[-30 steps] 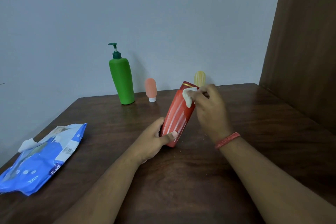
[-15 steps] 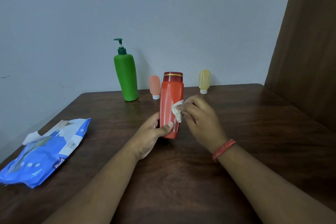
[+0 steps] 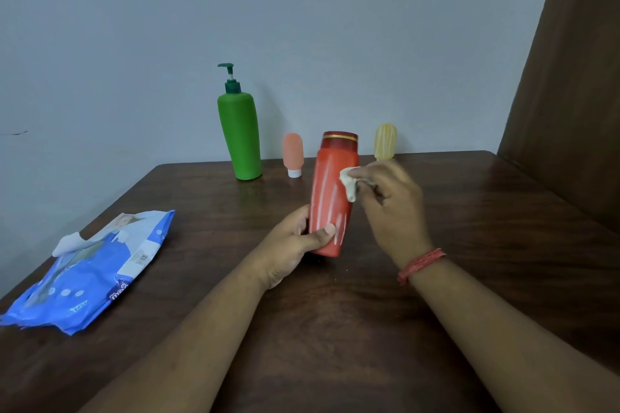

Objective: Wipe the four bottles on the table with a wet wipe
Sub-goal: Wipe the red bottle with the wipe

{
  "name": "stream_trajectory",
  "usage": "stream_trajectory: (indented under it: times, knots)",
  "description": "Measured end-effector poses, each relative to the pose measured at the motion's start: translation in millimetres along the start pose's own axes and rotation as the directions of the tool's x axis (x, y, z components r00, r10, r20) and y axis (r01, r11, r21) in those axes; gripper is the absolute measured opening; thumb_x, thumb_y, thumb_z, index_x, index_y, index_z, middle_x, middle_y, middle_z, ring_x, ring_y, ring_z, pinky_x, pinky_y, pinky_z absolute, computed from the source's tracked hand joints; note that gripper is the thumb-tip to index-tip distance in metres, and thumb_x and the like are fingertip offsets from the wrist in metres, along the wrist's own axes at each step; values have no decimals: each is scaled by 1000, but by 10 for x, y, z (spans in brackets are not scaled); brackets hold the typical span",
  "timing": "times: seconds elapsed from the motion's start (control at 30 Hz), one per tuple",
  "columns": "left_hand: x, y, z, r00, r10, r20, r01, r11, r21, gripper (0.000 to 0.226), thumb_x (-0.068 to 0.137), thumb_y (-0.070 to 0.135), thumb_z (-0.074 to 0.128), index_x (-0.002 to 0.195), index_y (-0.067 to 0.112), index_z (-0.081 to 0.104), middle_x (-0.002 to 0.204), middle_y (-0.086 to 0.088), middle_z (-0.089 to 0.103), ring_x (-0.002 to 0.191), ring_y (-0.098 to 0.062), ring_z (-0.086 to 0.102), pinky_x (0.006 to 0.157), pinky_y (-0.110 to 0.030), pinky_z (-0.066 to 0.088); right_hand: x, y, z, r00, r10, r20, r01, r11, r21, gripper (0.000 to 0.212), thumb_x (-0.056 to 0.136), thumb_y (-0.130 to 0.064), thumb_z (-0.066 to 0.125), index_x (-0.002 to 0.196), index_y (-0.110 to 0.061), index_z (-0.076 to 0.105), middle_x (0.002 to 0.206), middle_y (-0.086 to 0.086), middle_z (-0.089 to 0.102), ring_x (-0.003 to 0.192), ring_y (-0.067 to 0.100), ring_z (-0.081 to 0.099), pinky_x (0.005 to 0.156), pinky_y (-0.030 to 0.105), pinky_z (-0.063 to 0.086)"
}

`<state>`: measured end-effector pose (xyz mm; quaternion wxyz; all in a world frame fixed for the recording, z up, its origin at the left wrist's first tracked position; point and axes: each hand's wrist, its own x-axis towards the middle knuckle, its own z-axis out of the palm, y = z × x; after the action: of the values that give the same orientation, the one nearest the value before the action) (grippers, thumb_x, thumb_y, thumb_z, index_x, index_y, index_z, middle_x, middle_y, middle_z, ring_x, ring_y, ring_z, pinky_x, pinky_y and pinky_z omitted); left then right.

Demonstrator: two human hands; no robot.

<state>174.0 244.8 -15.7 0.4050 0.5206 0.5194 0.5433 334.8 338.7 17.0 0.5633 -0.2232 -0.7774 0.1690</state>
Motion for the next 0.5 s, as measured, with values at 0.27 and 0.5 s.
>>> stream_trajectory:
  times: [0.27,0.5]
  knots:
    - [25,-7,-78,988,-14,-151,-29,959,-281,39,88,18,67,126,11,60,111,-9,73,103,-25,67,96,-48,52,-122,-94,82,929,-66,364,49,997,57,22,87,-3,71,106,-14,75,99,-5,59,89,4,59,77,10,44]
    - [36,-2,-39,991,-51,-124,15,961,-276,46,89,31,62,130,12,59,111,-6,73,101,-20,68,90,-39,55,-90,-65,57,964,2,267,-29,995,98,21,89,-3,69,106,-13,76,97,-6,59,89,6,61,75,18,49]
